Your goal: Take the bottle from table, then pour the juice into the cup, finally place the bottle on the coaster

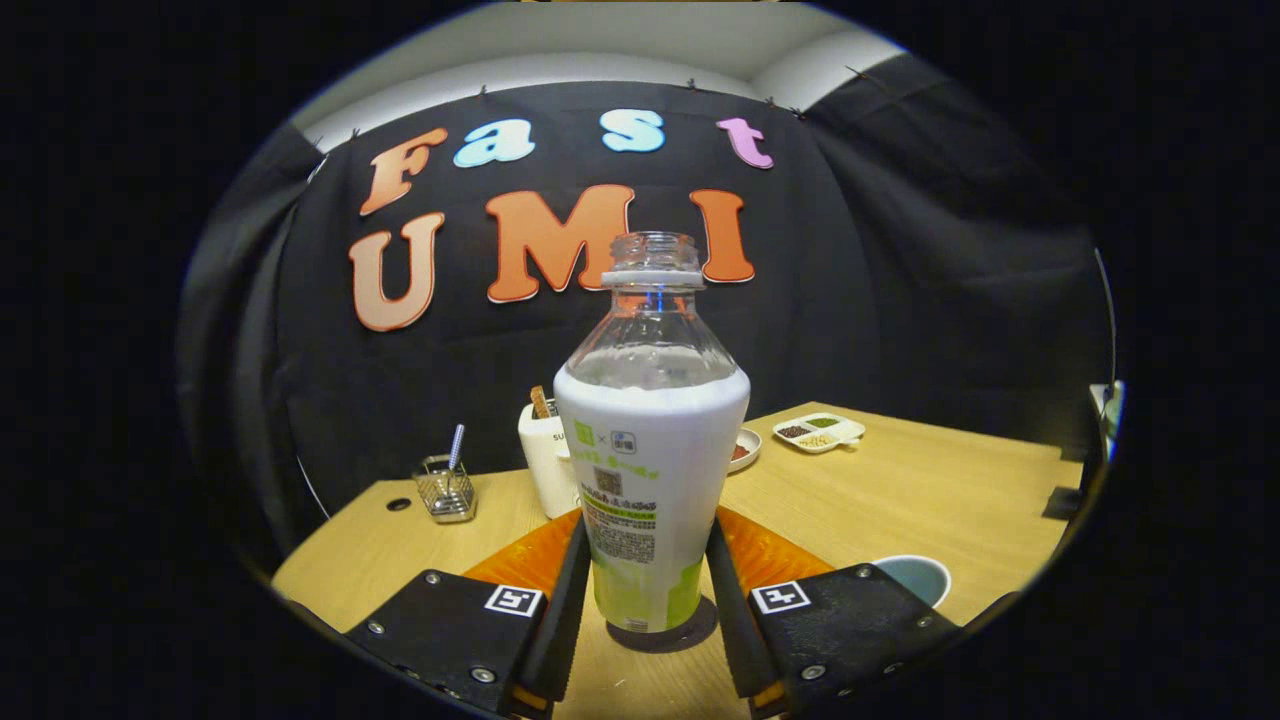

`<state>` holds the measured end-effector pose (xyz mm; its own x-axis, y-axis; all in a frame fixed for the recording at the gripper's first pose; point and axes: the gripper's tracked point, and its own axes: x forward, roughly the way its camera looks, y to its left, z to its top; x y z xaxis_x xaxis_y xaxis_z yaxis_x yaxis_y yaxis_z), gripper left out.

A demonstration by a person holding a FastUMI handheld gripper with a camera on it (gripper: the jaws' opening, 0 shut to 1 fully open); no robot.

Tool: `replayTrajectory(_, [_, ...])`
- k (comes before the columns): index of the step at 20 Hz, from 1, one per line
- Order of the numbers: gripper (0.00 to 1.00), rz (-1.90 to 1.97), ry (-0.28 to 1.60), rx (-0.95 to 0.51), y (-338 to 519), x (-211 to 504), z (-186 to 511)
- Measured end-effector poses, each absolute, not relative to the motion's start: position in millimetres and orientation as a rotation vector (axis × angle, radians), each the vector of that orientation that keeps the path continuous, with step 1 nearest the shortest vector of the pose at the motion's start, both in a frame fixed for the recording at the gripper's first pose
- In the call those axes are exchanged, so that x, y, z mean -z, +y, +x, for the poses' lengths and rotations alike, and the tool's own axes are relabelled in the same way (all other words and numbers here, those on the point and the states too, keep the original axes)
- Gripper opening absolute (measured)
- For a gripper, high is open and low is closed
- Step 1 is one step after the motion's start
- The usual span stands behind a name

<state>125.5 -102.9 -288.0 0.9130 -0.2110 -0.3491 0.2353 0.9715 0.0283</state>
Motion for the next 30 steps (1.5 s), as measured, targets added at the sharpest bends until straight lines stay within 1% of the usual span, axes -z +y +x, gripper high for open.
replayTrajectory(6, [0.62,-0.12,0.421,0.21,-90.6,310.3,140.8])
replayTrajectory(15, [0.62,-0.081,0.524,0.224,-100.9,356.9,147.5])
replayTrajectory(20, [0.62,-0.037,0.558,0.205,-96.0,365.8,152.4])
replayTrajectory(21, [0.64,-0.029,0.563,0.195,-93.7,367.0,152.0])
replayTrajectory(24, [0.68,-0.055,0.566,0.199,-96.5,364.6,149.0])
replayTrajectory(26, [0.76,-0.055,0.553,0.198,-96.8,356.9,146.7])
replayTrajectory(27, [0.84,-0.043,0.548,0.19,-94.3,354.8,146.1])
replayTrajectory(29, [0.93,-0.02,0.531,0.18,-90.8,345.8,142.6])
replayTrajectory(30, [0.95,-0.016,0.522,0.18,-90.1,340.9,140.4])
